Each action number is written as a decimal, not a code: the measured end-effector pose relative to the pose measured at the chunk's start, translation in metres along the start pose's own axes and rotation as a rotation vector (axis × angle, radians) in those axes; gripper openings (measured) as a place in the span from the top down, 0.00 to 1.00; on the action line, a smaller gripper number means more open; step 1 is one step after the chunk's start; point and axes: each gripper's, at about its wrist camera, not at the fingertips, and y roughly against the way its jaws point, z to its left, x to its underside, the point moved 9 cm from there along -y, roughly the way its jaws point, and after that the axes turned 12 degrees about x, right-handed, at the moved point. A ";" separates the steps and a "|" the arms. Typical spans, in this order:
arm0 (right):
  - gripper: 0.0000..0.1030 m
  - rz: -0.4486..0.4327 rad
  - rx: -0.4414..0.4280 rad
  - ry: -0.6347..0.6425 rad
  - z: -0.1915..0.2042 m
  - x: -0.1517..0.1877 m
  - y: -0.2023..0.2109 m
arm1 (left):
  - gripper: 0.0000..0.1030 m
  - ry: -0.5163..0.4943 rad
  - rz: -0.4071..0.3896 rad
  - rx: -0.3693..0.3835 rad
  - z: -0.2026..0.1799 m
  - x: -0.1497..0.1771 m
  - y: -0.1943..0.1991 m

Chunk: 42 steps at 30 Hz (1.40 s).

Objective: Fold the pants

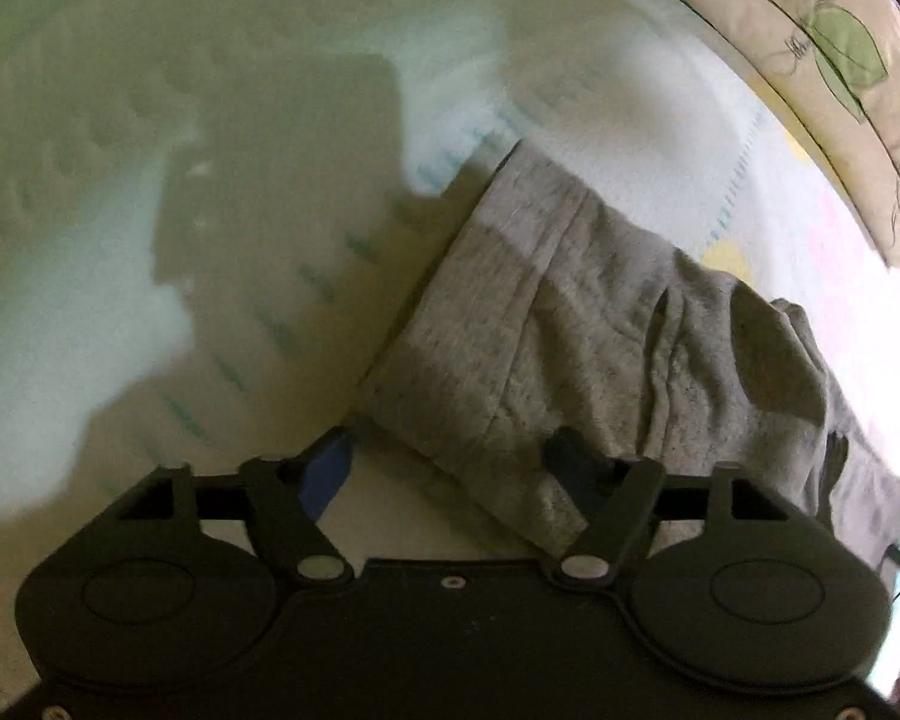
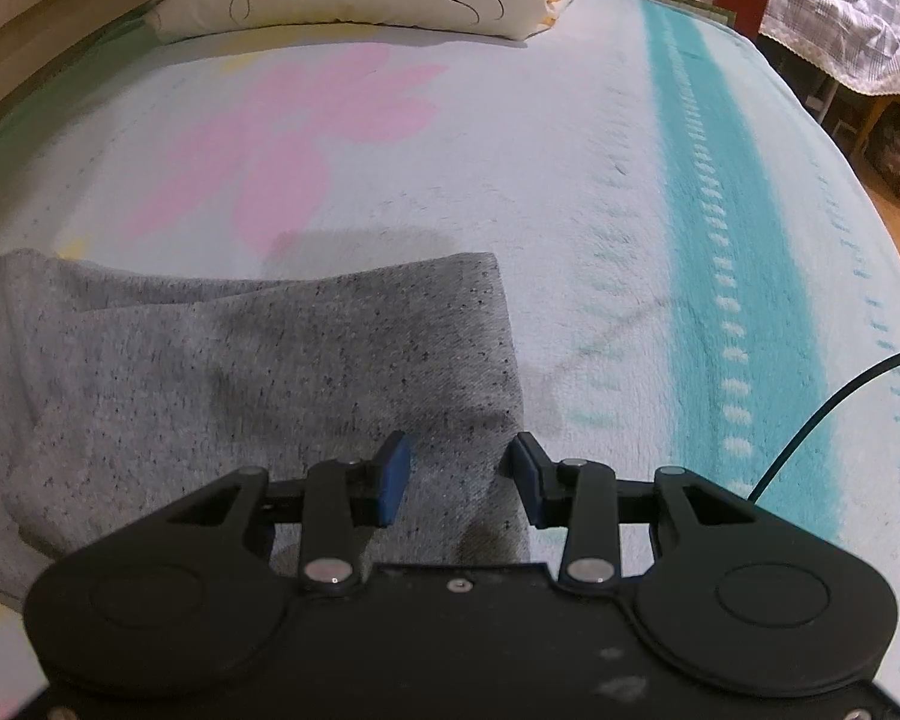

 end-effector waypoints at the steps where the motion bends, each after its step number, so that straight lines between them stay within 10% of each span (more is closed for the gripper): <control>1: 0.60 -0.001 0.001 0.005 0.001 0.000 0.000 | 0.23 0.018 -0.001 0.005 0.003 0.001 -0.003; 7: 0.59 -0.003 0.004 0.018 0.003 0.002 0.002 | 0.02 0.082 -0.056 0.044 0.001 -0.005 -0.016; 14: 0.59 -0.010 -0.004 0.024 0.003 0.002 0.003 | 0.03 0.166 -0.198 0.069 -0.008 -0.025 -0.021; 16: 0.59 -0.013 -0.007 0.018 0.002 0.001 0.003 | 0.40 0.219 -0.223 0.102 -0.008 -0.033 -0.026; 21: 0.59 -0.018 -0.017 0.005 0.000 0.000 0.004 | 0.75 0.113 -0.226 0.068 -0.019 -0.037 -0.012; 35: 0.60 -0.157 -0.058 0.021 0.005 -0.013 0.036 | 0.81 -0.221 -0.227 0.019 -0.131 -0.036 0.061; 42: 0.63 0.012 -0.037 0.155 0.020 0.014 0.006 | 0.81 -0.355 -0.231 0.019 -0.197 -0.018 0.071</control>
